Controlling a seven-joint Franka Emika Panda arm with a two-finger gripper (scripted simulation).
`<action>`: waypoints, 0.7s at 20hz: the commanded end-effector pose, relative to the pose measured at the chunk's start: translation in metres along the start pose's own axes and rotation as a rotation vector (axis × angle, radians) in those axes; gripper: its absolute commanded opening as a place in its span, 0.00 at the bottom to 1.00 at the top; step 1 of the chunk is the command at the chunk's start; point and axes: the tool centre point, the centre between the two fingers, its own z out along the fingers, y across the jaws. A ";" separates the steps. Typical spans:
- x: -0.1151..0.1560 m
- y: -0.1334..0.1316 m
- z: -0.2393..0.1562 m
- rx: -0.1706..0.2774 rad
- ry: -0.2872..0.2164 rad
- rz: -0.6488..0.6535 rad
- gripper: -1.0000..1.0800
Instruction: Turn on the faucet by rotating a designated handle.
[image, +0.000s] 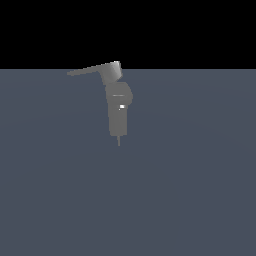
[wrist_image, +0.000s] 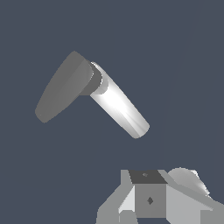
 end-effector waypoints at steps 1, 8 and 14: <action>0.009 -0.014 0.006 -0.006 -0.006 0.058 0.00; 0.033 -0.053 0.028 -0.028 -0.018 0.217 0.00; 0.051 -0.087 0.053 -0.052 -0.022 0.353 0.00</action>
